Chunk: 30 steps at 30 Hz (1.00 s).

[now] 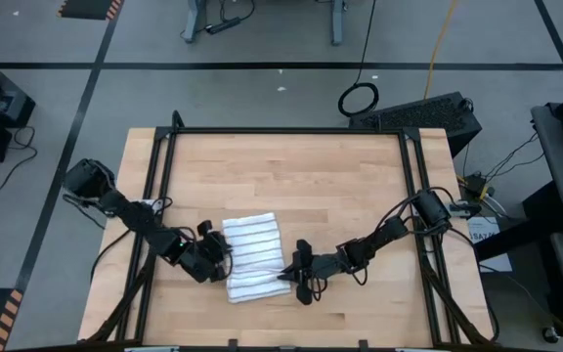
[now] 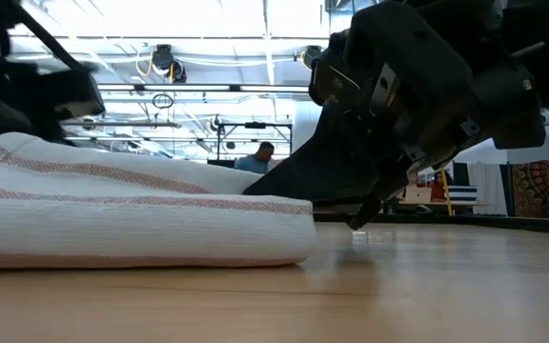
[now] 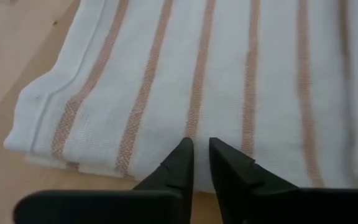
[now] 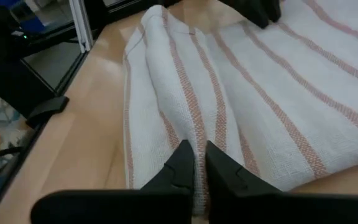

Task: Roll towel
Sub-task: Roll the white towel

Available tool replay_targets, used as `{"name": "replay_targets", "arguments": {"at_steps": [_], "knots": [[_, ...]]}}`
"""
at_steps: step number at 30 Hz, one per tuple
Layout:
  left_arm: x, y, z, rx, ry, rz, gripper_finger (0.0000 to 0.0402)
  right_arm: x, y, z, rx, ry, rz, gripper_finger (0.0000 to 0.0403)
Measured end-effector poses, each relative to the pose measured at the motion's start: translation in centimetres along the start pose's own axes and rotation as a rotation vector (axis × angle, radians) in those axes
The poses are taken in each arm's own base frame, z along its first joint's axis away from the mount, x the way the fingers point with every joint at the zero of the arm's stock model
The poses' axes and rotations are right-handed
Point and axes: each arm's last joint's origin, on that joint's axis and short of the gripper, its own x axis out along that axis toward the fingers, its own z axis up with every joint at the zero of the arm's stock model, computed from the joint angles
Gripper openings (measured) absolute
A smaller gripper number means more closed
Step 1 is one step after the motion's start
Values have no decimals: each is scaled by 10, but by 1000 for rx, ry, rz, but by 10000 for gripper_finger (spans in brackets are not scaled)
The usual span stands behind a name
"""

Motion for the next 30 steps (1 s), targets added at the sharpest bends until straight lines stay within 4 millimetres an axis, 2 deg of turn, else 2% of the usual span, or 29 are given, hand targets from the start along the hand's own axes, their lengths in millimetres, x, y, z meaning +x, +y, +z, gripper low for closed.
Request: {"name": "replay_targets", "arguments": {"at_steps": [6, 14, 24, 30], "knots": [[12, 7, 6, 29, 2, 34, 35, 3, 5, 5, 61, -1, 35, 8], [19, 6, 21, 105, -58, -39, 26, 11, 13, 11, 44, 59, 0, 8], [0, 1, 27, 91, -114, -110, 26, 12, 11, 9, 48, 91, -37, 8], [-24, -13, 34, 64, -214, -252, 26, 12, 11, 9, 46, 98, -42, 9]]}}
